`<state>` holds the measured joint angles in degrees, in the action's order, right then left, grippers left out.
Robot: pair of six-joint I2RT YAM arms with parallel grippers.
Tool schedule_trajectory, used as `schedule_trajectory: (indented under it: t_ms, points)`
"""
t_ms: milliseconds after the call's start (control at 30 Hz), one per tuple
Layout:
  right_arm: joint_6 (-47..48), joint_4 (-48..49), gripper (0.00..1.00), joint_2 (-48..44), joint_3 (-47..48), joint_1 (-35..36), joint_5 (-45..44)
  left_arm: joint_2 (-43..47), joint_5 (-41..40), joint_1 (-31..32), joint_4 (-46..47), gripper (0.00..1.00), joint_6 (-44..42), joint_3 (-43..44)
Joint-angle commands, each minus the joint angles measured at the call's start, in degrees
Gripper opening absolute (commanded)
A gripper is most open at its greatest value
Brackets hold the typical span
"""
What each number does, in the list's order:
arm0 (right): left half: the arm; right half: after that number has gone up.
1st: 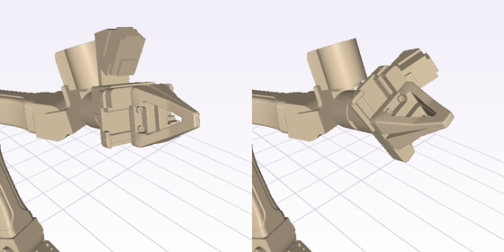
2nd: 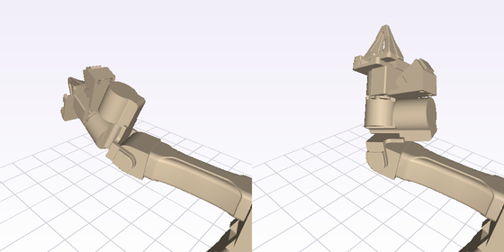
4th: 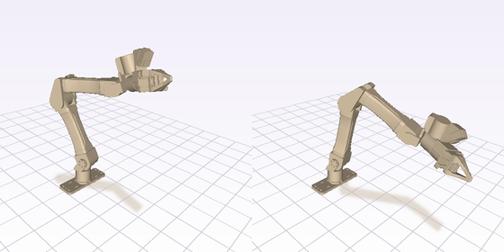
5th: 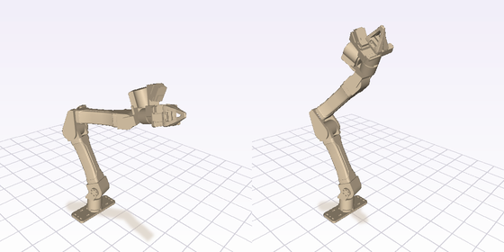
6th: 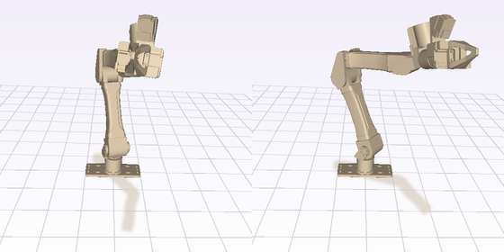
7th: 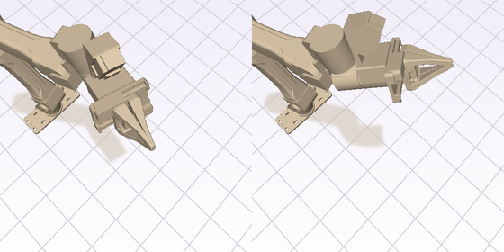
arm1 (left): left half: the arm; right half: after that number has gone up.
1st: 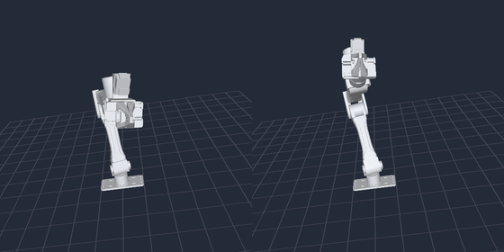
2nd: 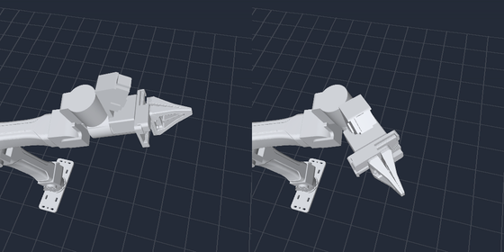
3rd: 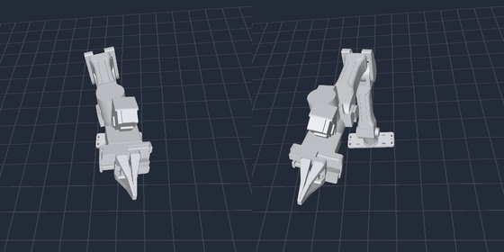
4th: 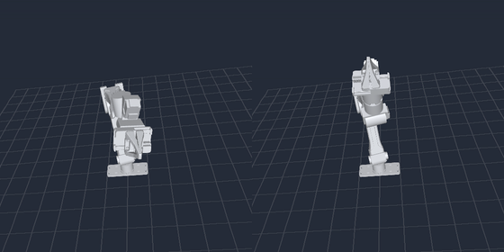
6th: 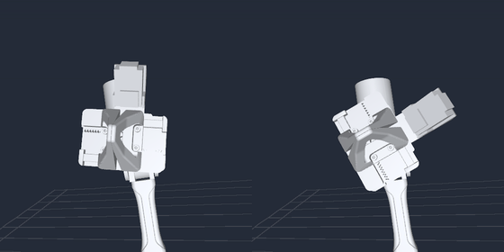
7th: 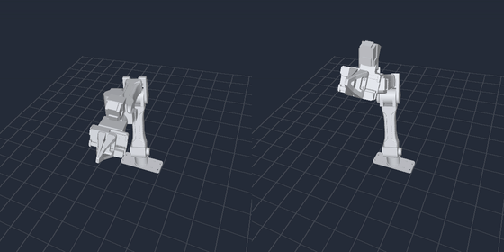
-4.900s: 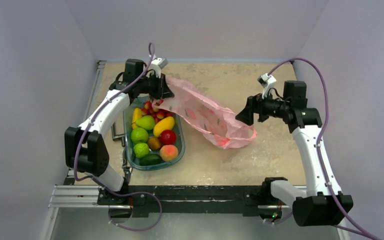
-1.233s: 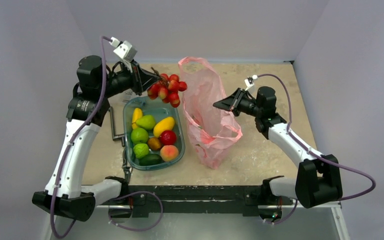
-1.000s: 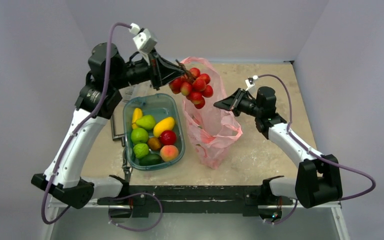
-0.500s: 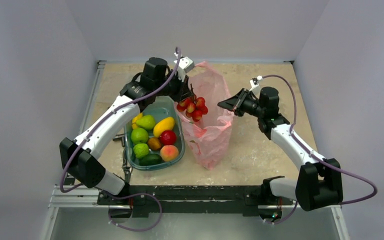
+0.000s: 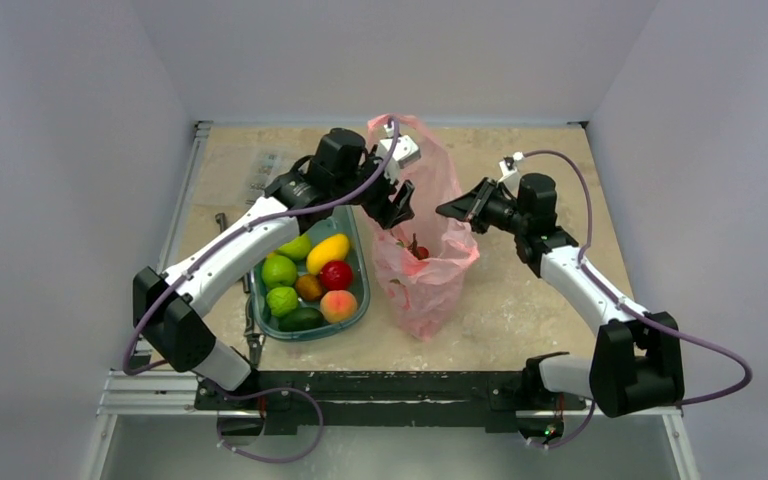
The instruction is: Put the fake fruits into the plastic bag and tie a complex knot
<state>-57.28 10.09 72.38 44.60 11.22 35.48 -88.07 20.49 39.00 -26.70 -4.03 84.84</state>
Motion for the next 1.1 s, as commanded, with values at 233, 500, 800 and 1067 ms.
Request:
schedule_trajectory:
  t_ms: [233,500,800,1067]
  points:
    - [11.04,-5.55,0.00,-1.13,4.27,-0.09,2.17,17.36,13.68,-10.42,12.36,0.82,14.34,-4.22]
    - [14.88,-7.55,0.00,-2.24,4.36,-0.13,2.24,33.12,16.30,-32.18,-8.59,0.83,-2.42,-19.91]
    - [14.99,-7.48,0.00,-2.33,3.56,-0.11,1.98,26.42,4.22,-32.86,-9.23,0.83,-30.99,-29.98]
    - [14.03,-6.21,0.00,-1.57,3.27,-0.12,1.91,10.51,1.34,-31.38,-12.19,0.89,-50.24,-25.12]
